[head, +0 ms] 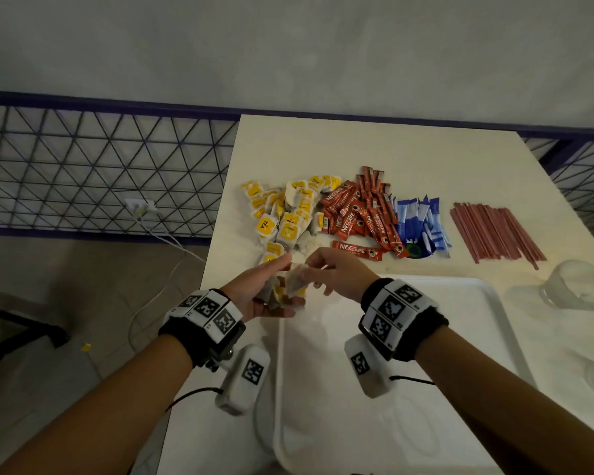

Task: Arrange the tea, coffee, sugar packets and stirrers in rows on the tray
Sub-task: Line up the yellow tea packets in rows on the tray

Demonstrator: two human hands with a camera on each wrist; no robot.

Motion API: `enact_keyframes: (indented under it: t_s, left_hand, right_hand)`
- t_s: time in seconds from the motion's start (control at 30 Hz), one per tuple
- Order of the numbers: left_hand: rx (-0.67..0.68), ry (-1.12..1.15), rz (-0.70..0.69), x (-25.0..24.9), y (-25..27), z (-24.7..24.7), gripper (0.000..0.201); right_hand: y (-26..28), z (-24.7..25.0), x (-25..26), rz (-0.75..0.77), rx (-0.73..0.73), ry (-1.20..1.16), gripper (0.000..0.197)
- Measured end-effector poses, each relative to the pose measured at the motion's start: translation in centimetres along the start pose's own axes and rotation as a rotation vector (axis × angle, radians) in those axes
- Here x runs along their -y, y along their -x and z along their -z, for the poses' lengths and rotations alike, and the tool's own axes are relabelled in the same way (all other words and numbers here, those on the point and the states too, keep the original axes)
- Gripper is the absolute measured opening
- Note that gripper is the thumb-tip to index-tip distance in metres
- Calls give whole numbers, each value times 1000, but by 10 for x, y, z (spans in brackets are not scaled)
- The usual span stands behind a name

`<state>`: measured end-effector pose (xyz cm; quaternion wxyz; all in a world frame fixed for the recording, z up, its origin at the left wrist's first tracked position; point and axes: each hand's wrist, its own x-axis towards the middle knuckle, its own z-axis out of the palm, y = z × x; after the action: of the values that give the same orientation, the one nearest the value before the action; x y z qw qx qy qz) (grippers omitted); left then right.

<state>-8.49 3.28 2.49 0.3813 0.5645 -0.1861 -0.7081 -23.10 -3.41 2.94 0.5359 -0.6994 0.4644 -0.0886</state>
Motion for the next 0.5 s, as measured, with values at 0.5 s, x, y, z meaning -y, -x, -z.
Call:
enact_keyframes:
  t_s: [0.5]
  left_hand:
    - [-74, -319, -298, 4, 0, 5, 21]
  right_hand:
    - [3, -18, 11, -58, -236, -139, 19]
